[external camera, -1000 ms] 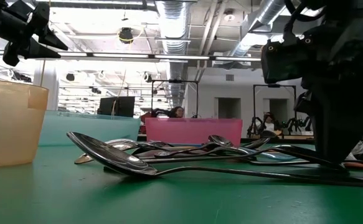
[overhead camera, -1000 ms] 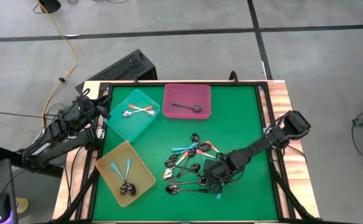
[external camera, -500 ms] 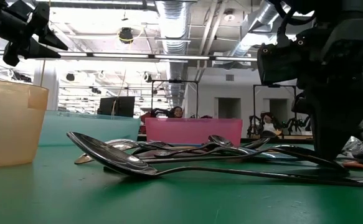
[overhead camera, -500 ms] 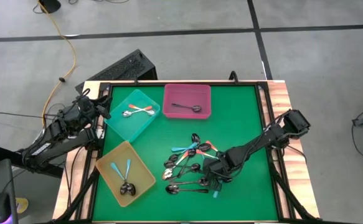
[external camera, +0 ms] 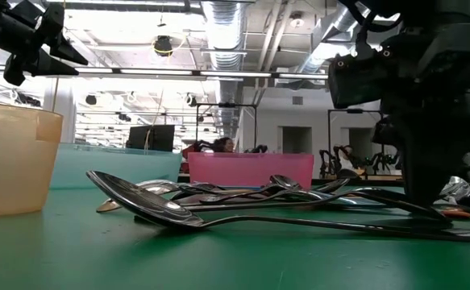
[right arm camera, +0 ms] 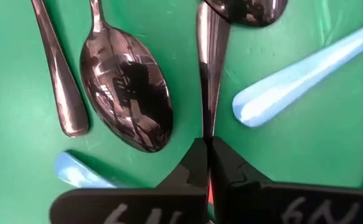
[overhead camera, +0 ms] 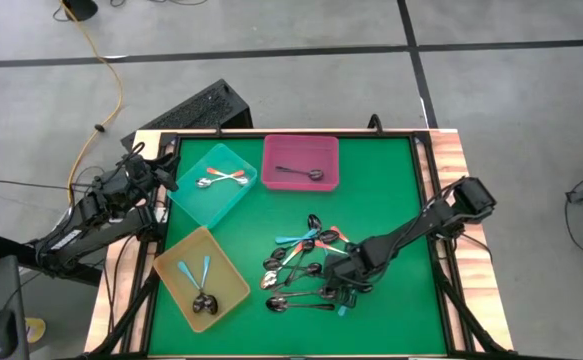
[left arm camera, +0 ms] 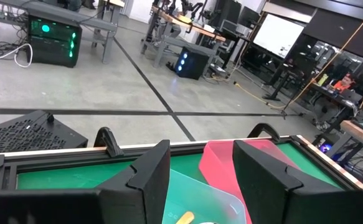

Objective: Sort silverware by color (type)
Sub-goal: Put the black spoon into the pink bin

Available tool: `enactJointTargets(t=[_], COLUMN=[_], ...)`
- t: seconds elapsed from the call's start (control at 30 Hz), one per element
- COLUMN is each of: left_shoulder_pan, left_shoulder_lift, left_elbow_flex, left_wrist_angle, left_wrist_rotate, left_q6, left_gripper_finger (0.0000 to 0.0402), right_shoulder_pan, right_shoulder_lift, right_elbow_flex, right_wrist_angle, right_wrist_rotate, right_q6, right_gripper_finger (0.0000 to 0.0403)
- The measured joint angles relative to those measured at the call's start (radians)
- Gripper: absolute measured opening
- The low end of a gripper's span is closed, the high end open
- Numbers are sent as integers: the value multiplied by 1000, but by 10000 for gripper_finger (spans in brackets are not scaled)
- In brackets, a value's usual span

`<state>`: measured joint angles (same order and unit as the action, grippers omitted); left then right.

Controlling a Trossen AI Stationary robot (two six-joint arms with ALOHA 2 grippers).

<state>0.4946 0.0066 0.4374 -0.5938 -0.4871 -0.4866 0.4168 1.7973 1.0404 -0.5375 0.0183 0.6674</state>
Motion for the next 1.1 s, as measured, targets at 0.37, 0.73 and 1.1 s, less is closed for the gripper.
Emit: enactJointTargets(t=[0.37, 0.73, 1.1], left_shoulder_pan=[0, 0, 0], left_shoulder_lift=[0, 0, 0], left_elbow_flex=[0, 0, 0], left_wrist_angle=[0, -2, -2], left_wrist_rotate=[-3, -4, -3], left_q6=[0, -3, -5], left_gripper_finger=[158, 158, 158], right_shoulder_pan=[-70, -190, -387], right_shoulder_lift=[-74, -240, -236], right_elbow_flex=[29, 30, 35], right_wrist_angle=[-69, -140, 77], right_wrist_rotate=[40, 179, 256], right_q6=[-87, -241, -488], right_gripper_finger=[8, 8, 8])
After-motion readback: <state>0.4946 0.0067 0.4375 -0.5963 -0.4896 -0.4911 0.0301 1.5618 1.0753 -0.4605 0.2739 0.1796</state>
